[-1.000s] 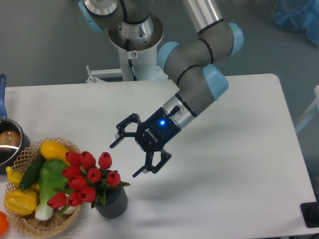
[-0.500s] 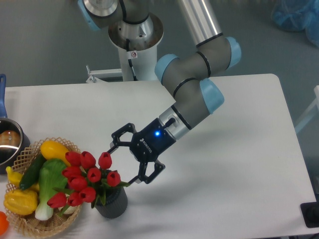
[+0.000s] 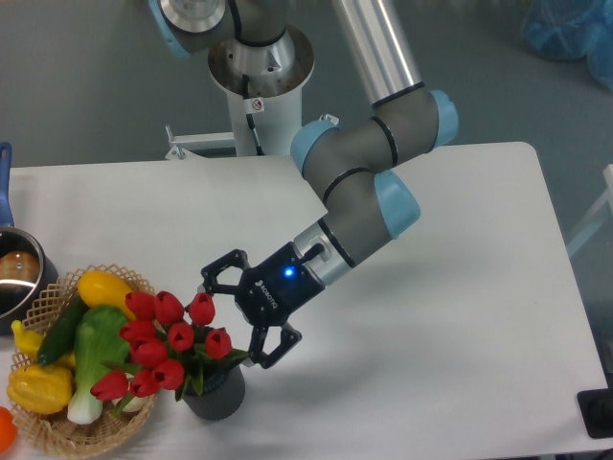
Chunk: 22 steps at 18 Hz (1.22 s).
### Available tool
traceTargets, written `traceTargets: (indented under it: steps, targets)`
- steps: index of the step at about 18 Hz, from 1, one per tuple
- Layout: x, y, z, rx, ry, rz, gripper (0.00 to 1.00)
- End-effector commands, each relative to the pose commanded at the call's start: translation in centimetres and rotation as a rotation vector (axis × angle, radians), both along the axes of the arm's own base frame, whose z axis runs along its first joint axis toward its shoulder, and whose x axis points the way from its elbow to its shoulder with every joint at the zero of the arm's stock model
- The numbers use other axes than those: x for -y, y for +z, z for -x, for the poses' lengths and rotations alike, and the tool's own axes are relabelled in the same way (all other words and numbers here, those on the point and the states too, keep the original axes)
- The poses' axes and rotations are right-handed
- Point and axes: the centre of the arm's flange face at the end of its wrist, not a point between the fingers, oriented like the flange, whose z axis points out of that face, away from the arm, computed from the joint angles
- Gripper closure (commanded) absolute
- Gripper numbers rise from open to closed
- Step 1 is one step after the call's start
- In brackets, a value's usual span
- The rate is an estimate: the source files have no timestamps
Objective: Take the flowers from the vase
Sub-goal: 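Lower the open gripper around the tulip stems above the grey vase, then close the gripper on the bunch of tulip stems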
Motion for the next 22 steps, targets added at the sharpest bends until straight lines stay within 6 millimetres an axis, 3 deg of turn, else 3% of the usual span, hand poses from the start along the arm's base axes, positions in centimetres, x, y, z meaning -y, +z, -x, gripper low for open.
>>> traceTargets:
  steps: [1, 2, 8, 9, 17, 22]
  targets:
    - [0.0, 0.1, -0.1, -0.002, -0.002, 0.0, 0.09]
    - [-0.1, 0.1, -0.2, -0.004, -0.003, 0.001, 0.18]
    - [-0.1, 1.9, 0.6, -0.084, 0.003, 0.008, 0.96]
    - [-0.2, 2.2, 0.9, -0.105, 0.008, 0.019, 1.0]
    - [0.1, 2.4, 1.5, -0.111, 0.021, 0.024, 1.0]
    - [0.8, 4.7, 1.6, -0.113, 0.039, 0.002, 1.0]
